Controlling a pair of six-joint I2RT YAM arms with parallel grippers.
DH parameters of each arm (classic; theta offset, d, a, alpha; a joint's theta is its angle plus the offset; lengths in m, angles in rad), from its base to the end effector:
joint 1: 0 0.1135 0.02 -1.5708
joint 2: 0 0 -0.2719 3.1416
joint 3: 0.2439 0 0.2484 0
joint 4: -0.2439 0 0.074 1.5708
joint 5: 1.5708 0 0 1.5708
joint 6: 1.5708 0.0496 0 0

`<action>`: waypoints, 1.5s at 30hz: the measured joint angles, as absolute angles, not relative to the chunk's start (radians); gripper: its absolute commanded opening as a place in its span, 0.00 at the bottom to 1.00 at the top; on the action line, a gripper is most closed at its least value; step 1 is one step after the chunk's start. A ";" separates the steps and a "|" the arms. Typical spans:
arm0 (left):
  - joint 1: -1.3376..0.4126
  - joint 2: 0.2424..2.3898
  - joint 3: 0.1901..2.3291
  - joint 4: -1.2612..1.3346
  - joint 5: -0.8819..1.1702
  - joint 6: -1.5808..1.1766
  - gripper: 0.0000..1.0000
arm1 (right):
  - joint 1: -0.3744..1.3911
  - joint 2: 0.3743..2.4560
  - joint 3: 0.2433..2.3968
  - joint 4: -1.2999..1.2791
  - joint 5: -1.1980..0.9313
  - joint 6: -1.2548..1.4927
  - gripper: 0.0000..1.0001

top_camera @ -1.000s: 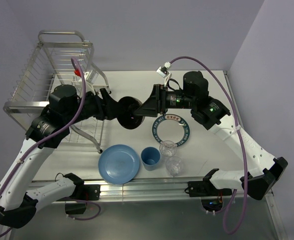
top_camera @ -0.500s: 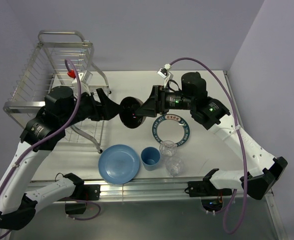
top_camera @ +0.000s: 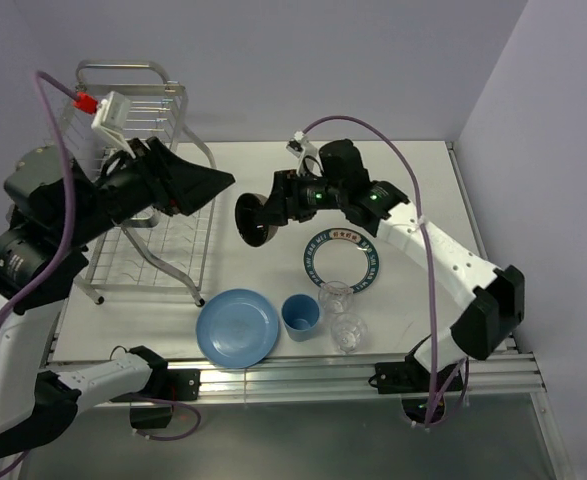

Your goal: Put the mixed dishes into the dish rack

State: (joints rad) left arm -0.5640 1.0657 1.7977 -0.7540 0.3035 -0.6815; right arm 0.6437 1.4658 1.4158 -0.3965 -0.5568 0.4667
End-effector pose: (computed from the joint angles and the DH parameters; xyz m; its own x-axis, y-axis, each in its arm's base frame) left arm 0.1180 -0.0921 0.5545 -0.4949 -0.3983 -0.7723 0.5806 0.5097 -0.6349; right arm 0.2562 0.2250 0.3816 -0.7093 -0.0546 -0.7028 -0.6401 0.4676 0.6096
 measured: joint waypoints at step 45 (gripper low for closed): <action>-0.564 0.867 1.576 -0.435 0.266 -0.638 0.81 | 0.763 2.461 2.279 -0.102 -0.351 -0.077 0.00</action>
State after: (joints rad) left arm -0.5640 0.8669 1.5761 -0.4351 0.2665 -0.6380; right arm 0.7628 2.4615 2.2787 -0.1024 -0.3511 -0.0772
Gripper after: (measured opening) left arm 0.813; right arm 0.760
